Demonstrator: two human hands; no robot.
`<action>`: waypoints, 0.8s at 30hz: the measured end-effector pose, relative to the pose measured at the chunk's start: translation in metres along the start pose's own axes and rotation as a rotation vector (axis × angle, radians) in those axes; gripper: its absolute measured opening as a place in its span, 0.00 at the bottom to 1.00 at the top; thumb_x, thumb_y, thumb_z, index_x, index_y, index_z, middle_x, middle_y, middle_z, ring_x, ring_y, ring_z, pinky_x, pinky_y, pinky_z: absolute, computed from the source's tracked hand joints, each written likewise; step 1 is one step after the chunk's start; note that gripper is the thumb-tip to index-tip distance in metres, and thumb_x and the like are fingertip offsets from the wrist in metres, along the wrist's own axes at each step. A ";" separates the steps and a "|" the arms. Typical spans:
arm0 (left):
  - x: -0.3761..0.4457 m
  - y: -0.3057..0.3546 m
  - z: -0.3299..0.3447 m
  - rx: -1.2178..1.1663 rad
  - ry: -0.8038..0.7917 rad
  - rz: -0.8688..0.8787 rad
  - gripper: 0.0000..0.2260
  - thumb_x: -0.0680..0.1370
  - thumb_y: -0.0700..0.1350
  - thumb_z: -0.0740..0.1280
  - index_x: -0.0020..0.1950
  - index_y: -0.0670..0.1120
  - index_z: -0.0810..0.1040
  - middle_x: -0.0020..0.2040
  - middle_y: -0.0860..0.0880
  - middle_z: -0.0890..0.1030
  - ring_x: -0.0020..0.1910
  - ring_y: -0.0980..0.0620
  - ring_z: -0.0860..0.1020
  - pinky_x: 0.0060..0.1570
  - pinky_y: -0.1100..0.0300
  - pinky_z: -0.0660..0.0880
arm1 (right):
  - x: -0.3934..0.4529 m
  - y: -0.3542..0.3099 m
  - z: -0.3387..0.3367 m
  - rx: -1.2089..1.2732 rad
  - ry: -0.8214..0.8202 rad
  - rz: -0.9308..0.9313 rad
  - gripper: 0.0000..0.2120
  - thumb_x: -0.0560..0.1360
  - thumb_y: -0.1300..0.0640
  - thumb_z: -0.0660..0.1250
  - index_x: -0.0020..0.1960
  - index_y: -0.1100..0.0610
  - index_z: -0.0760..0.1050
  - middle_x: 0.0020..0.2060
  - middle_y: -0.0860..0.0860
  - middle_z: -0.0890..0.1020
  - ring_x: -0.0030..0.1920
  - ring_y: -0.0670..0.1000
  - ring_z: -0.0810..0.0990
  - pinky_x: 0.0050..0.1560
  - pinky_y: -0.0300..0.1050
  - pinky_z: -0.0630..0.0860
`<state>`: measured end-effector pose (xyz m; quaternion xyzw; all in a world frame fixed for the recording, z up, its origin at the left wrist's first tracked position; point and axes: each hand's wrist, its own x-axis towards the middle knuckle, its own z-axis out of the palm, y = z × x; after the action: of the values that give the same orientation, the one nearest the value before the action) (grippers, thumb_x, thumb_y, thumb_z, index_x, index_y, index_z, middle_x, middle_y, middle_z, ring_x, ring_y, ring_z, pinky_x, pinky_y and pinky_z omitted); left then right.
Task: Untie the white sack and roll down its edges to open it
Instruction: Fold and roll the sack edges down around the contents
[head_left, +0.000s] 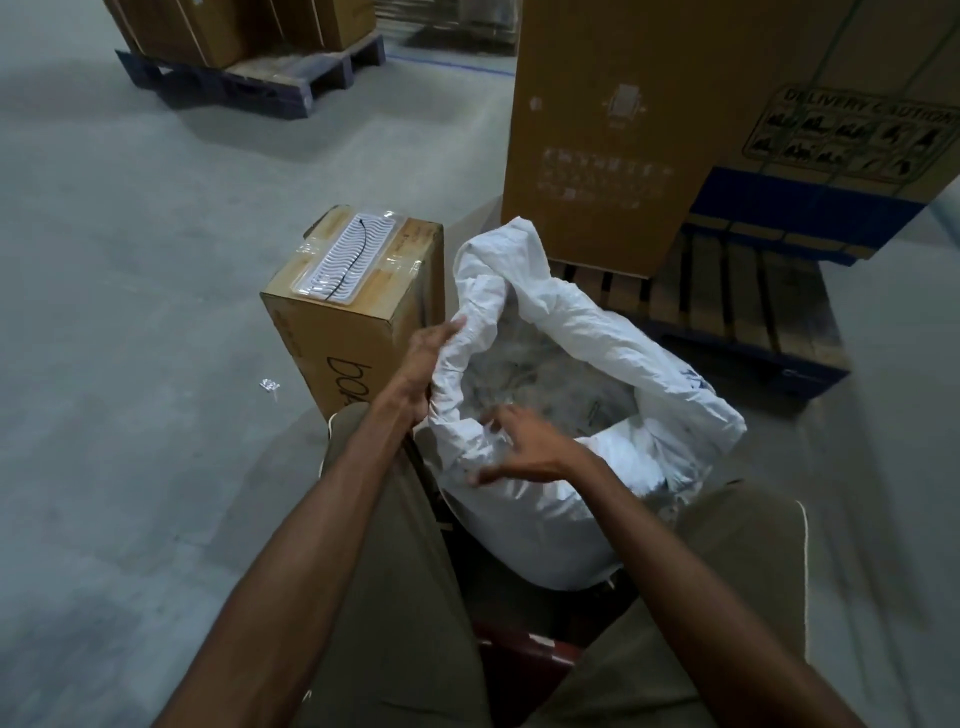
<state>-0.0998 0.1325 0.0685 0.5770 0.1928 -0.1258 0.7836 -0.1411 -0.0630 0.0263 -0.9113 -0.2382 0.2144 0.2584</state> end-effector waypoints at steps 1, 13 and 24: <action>0.001 -0.005 0.002 0.123 0.036 0.047 0.25 0.74 0.61 0.75 0.65 0.49 0.76 0.59 0.46 0.82 0.56 0.46 0.82 0.56 0.47 0.82 | -0.003 0.006 0.008 0.004 0.022 -0.021 0.29 0.63 0.35 0.77 0.56 0.48 0.76 0.53 0.47 0.80 0.53 0.49 0.78 0.53 0.49 0.76; 0.015 -0.008 0.021 0.763 0.520 0.276 0.17 0.85 0.47 0.60 0.67 0.36 0.77 0.63 0.37 0.80 0.64 0.38 0.76 0.62 0.46 0.73 | -0.009 -0.020 0.043 -0.373 0.541 0.004 0.18 0.53 0.67 0.73 0.35 0.53 0.68 0.28 0.50 0.76 0.27 0.57 0.77 0.29 0.41 0.57; 0.042 0.004 0.011 0.041 0.144 0.095 0.25 0.76 0.61 0.72 0.65 0.46 0.75 0.59 0.44 0.82 0.50 0.47 0.83 0.44 0.49 0.83 | -0.004 0.009 0.030 -0.186 0.295 -0.073 0.19 0.65 0.35 0.72 0.40 0.48 0.70 0.36 0.41 0.77 0.37 0.45 0.76 0.40 0.45 0.70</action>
<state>-0.0594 0.1243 0.0558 0.6092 0.2185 -0.0507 0.7607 -0.1570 -0.0612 -0.0008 -0.9437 -0.2493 0.0460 0.2125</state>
